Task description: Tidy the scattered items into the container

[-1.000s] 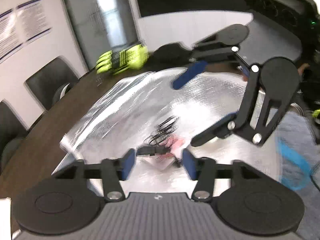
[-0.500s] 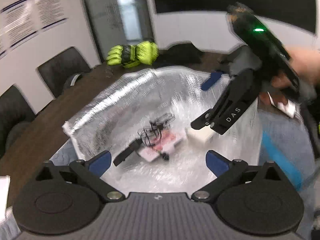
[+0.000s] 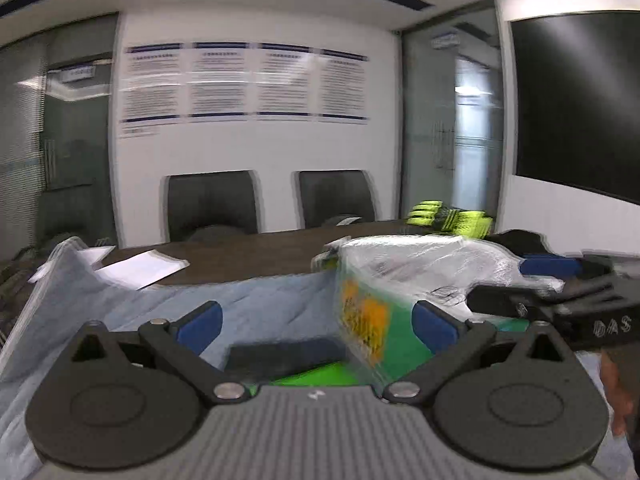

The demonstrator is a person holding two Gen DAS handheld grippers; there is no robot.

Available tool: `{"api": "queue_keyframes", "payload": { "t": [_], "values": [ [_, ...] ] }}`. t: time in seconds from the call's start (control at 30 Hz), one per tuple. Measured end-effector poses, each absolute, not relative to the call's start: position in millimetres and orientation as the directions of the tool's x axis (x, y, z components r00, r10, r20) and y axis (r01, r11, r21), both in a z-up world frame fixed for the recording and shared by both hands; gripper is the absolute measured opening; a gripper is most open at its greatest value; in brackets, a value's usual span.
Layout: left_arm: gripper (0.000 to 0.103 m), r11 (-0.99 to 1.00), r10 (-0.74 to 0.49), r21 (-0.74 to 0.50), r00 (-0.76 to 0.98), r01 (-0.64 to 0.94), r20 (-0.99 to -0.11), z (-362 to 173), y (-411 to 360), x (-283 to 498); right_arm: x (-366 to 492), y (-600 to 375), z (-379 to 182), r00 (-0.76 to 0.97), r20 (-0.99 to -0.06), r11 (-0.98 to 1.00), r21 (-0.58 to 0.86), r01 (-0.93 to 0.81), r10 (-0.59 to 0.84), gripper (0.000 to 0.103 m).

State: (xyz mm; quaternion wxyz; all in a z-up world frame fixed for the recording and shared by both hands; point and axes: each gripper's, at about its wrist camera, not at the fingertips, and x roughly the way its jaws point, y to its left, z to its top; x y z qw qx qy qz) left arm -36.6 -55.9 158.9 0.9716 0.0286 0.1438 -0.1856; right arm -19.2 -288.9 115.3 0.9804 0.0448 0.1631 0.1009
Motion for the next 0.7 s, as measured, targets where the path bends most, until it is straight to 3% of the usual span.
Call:
{"api": "queue_keyframes", "payload": {
  "t": [0.07,0.13,0.33,0.47,0.6,0.7],
  "values": [
    [0.103,0.963,-0.261,-0.012,0.919,0.269,-0.294,134.2,-35.4,-49.0,-13.6,-270.2,82.4,0.9,-0.361,0.969,0.128,-0.212,0.245,0.103],
    [0.103,0.98,-0.195,-0.037,0.914,0.195,-0.355,109.7,-19.3,-49.3,-2.8,-254.7,54.6,0.884,-0.411,0.973,0.135,-0.185,0.225,0.103],
    [0.103,0.986,-0.15,-0.15,0.82,0.079,-0.552,45.2,8.3,-18.8,26.8,-230.3,-1.4,0.838,-0.541,0.997,0.045,-0.057,0.072,0.103],
    [0.103,0.999,-0.043,-0.045,0.822,0.021,-0.567,14.2,5.5,-18.5,31.9,-236.0,-35.8,0.793,-0.603,0.994,0.101,-0.031,0.086,0.103],
    [0.103,0.998,-0.061,-0.055,0.797,0.035,-0.601,5.1,8.9,-18.6,34.1,-218.1,-40.9,0.778,-0.628,0.999,-0.023,-0.025,0.005,0.103],
    [0.103,0.998,-0.054,-0.045,0.788,0.034,-0.613,0.5,7.3,-15.7,32.8,-214.5,-35.6,0.783,-0.622,0.999,-0.037,-0.033,0.002,0.103]
  ]
}}
